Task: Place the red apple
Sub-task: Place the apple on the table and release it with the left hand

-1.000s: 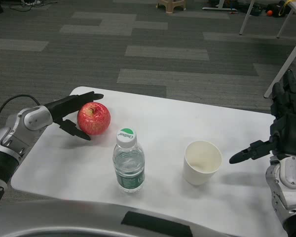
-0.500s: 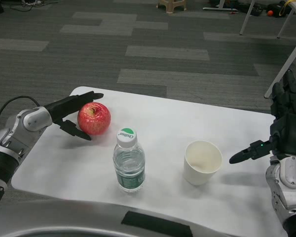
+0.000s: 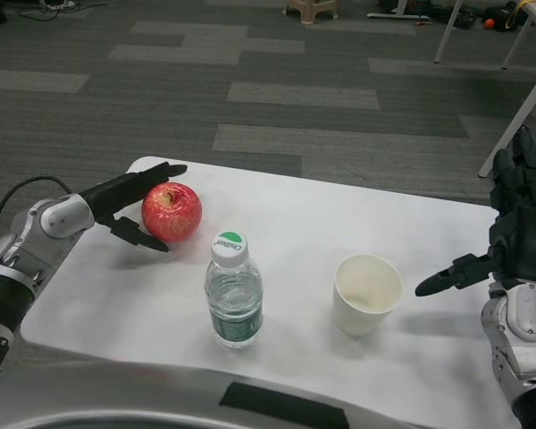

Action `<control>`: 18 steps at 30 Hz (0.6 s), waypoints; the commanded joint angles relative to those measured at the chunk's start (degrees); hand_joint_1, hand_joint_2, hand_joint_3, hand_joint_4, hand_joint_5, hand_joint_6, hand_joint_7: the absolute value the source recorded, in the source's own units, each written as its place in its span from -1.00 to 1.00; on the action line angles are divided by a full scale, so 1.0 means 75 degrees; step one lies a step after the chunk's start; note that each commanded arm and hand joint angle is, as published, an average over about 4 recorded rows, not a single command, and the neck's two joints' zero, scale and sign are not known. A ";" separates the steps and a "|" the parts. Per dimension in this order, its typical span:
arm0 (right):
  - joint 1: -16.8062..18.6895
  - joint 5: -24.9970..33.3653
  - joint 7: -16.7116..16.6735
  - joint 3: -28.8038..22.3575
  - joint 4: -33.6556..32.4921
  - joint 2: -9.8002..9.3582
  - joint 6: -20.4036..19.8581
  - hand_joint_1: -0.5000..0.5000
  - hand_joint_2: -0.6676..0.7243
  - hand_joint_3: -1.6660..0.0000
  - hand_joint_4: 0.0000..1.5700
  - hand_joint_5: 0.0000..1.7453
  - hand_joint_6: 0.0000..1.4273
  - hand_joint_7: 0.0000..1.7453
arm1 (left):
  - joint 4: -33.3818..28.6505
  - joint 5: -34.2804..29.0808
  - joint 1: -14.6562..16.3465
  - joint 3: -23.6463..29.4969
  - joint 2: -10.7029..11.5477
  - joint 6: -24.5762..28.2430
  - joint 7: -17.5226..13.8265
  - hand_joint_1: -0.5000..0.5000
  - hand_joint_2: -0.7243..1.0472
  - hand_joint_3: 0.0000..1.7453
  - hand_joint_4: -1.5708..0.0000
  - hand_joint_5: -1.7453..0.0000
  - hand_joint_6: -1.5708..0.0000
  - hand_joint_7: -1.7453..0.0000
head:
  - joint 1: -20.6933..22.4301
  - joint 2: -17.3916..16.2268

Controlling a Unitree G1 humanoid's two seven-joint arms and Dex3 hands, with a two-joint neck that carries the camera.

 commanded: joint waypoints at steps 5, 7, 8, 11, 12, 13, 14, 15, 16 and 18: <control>-0.0010 0.0045 0.0015 0.0006 0.0047 0.0005 0.0013 -0.83 1.00 1.00 -1.00 -1.00 -1.00 -1.00 | 0.0363 -0.0808 -0.0041 -0.0101 -0.0149 -0.0057 -0.0026 -1.00 0.83 -0.98 1.00 -0.41 1.00 0.76 | 0.0015 0.0022; -0.0016 0.0045 0.0015 0.0006 0.0047 0.0002 0.0013 -0.83 1.00 1.00 -1.00 -1.00 -1.00 -1.00 | 0.0398 -0.0907 -0.0047 -0.0131 -0.0157 -0.0083 -0.0023 -1.00 0.60 -1.00 1.00 -0.41 1.00 0.76 | 0.0021 0.0028; -0.0016 0.0045 0.0015 0.0006 0.0047 -0.0001 0.0013 -0.83 1.00 1.00 -1.00 -1.00 -1.00 -1.00 | 0.0404 -0.0910 -0.0050 -0.0133 -0.0157 -0.0095 -0.0023 -1.00 0.53 -1.00 1.00 -0.41 1.00 0.78 | 0.0020 0.0027; -0.0013 0.0045 0.0015 0.0006 0.0047 -0.0007 0.0013 -0.83 1.00 1.00 -1.00 -1.00 -1.00 -1.00 | 0.0457 -0.0931 -0.0073 -0.0180 -0.0157 -0.0177 -0.0023 -1.00 0.30 -1.00 1.00 -0.41 1.00 0.84 | 0.0021 0.0023; -0.0013 0.0045 0.0015 0.0006 0.0047 -0.0007 0.0013 -0.83 1.00 1.00 -1.00 -1.00 -1.00 -1.00 | 0.0474 -0.0916 -0.0085 -0.0210 -0.0157 -0.0206 -0.0029 -1.00 0.25 -1.00 1.00 -0.41 1.00 0.84 | 0.0017 0.0019; -0.0016 0.0045 0.0015 0.0006 0.0047 -0.0007 0.0013 -0.83 1.00 1.00 -1.00 -1.00 -1.00 -1.00 | 0.0480 -0.0893 -0.0091 -0.0233 -0.0157 -0.0224 -0.0035 -1.00 0.23 -1.00 1.00 -0.38 1.00 0.84 | 0.0016 0.0019; -0.0016 0.0045 0.0015 0.0006 0.0047 -0.0007 0.0013 -0.83 1.00 1.00 -1.00 -1.00 -1.00 -1.00 | 0.0495 -0.0854 -0.0106 -0.0265 -0.0154 -0.0238 -0.0050 -1.00 0.20 -1.00 1.00 -0.35 1.00 0.84 | 0.0013 0.0015; -0.0016 0.0045 0.0015 0.0006 0.0047 -0.0007 0.0013 -0.83 1.00 1.00 -1.00 -1.00 -1.00 -1.00 | 0.0510 -0.0816 -0.0120 -0.0298 -0.0151 -0.0253 -0.0064 -1.00 0.23 -1.00 1.00 -0.32 1.00 0.84 | 0.0010 0.0012; -0.0013 0.0047 0.0015 0.0003 0.0047 -0.0007 0.0013 -0.83 1.00 1.00 -1.00 -1.00 -1.00 -1.00 | 0.0530 -0.0784 -0.0132 -0.0333 -0.0146 -0.0271 -0.0085 -1.00 0.25 -1.00 1.00 -0.29 1.00 0.84 | 0.0011 0.0012; -0.0008 0.0050 0.0015 -0.0003 0.0047 -0.0007 0.0013 -0.83 1.00 1.00 -1.00 -1.00 -1.00 -1.00 | 0.0574 -0.0723 -0.0152 -0.0397 -0.0131 -0.0300 -0.0135 -1.00 0.35 -1.00 1.00 -0.29 1.00 0.84 | 0.0011 0.0012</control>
